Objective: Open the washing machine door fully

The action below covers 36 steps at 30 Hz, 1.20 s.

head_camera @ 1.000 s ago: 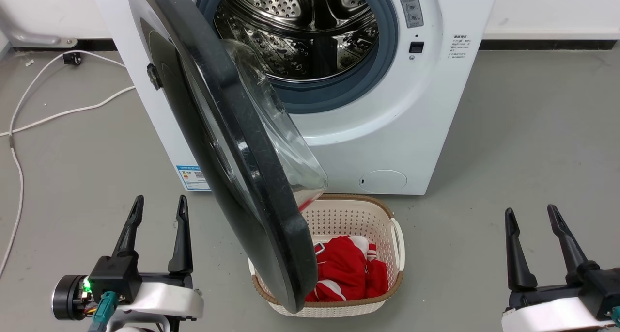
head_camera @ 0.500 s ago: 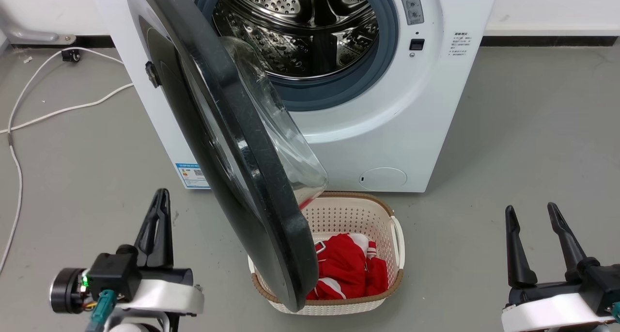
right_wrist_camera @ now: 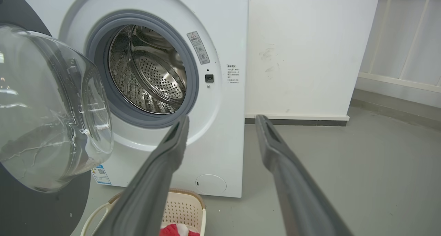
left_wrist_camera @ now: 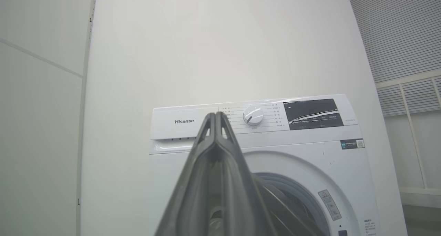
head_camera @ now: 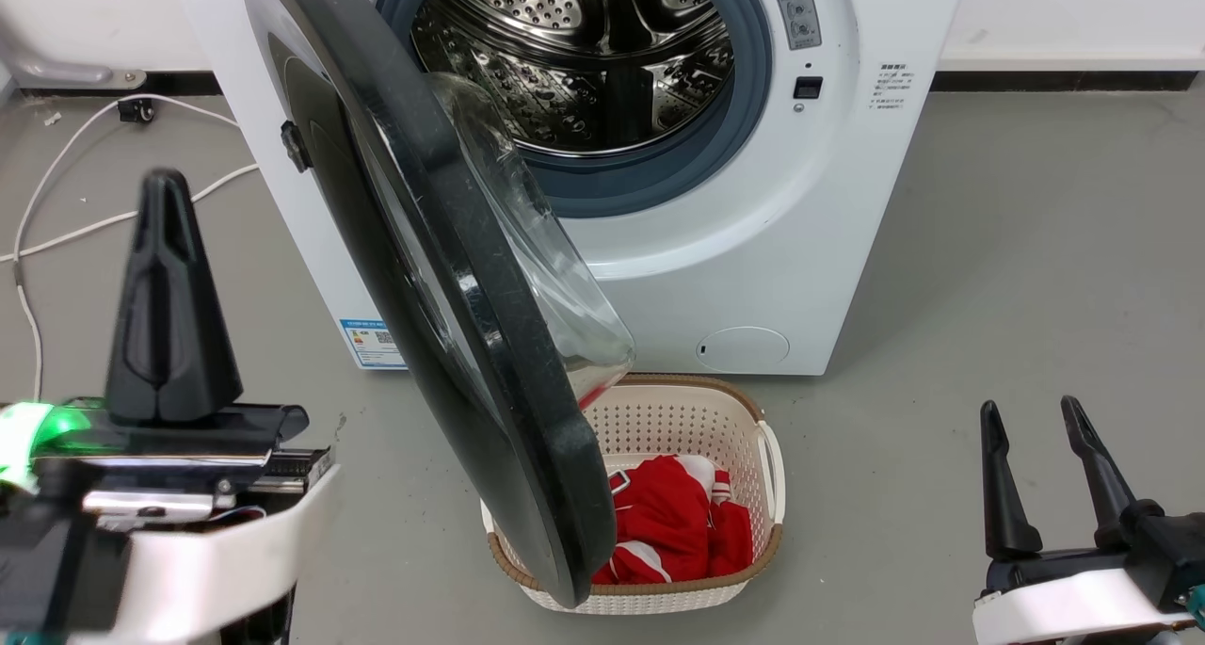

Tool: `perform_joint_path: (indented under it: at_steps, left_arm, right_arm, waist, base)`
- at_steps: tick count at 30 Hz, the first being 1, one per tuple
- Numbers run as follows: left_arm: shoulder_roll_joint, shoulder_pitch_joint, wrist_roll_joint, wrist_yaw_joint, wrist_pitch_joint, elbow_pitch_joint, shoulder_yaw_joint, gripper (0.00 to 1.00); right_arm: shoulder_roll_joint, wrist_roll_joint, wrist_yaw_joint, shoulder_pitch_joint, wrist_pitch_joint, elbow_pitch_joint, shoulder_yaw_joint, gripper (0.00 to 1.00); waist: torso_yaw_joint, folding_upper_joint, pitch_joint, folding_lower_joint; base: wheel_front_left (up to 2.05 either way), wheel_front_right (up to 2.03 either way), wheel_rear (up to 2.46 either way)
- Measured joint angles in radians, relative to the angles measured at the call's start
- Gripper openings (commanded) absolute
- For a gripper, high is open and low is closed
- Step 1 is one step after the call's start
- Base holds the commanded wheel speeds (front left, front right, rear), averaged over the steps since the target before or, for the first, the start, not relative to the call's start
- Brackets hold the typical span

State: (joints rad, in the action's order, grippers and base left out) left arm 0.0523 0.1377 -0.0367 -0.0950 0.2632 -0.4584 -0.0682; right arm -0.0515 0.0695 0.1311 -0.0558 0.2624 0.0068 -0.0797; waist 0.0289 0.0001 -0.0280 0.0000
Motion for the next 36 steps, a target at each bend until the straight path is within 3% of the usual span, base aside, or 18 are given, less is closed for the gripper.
perform_joint_path:
  at_steps: [5, 10, 16, 22, 29, 36]
  left_arm:
    - [0.000, 0.024, 0.007, -0.010, 0.000, -0.140, 0.105, 0.00]
    - [0.000, 0.005, -0.001, -0.026, 0.000, -0.146, 0.277, 0.00]
    - [0.029, -0.089, -0.034, -0.033, 0.000, -0.031, 0.458, 0.00]
    - [0.072, -0.196, -0.075, -0.034, 0.000, 0.174, 0.592, 0.00]
    - [0.078, -0.212, -0.089, -0.032, 0.000, 0.379, 0.624, 0.00]
    - [0.053, -0.144, -0.088, -0.009, 0.000, 0.447, 0.577, 0.00]
  right_arm:
    - [0.000, 0.002, 0.000, 0.000, 0.000, 0.007, 0.001, 1.00]
    - [0.000, 0.009, 0.000, 0.000, 0.000, 0.013, 0.004, 1.00]
    - [0.000, 0.016, 0.000, 0.000, 0.000, 0.024, 0.011, 1.00]
    - [0.000, 0.020, 0.000, -0.003, 0.000, 0.033, 0.015, 1.00]
    - [0.000, 0.024, 0.000, 0.000, 0.001, 0.040, 0.028, 1.00]
    - [0.000, 0.027, 0.000, 0.009, 0.001, 0.051, 0.030, 1.00]
  waist:
    - [-0.004, 0.0000, 0.004, 0.0000]
    - [-0.009, 0.0000, 0.007, 0.0000]
    - [-0.013, 0.0000, 0.015, 0.0001]
    - [-0.009, 0.0000, 0.017, 0.0000]
    - [-0.014, 0.0000, 0.006, 0.0000]
    - [-0.022, 0.0000, -0.006, 0.0000]
  base:
    - [0.00, 0.00, 0.00]
    - [0.00, 0.00, 0.00]
    - [0.00, 0.00, 0.00]
    - [0.00, 0.00, 0.00]
    - [0.00, 0.00, 0.00]
    - [0.00, 0.00, 0.00]
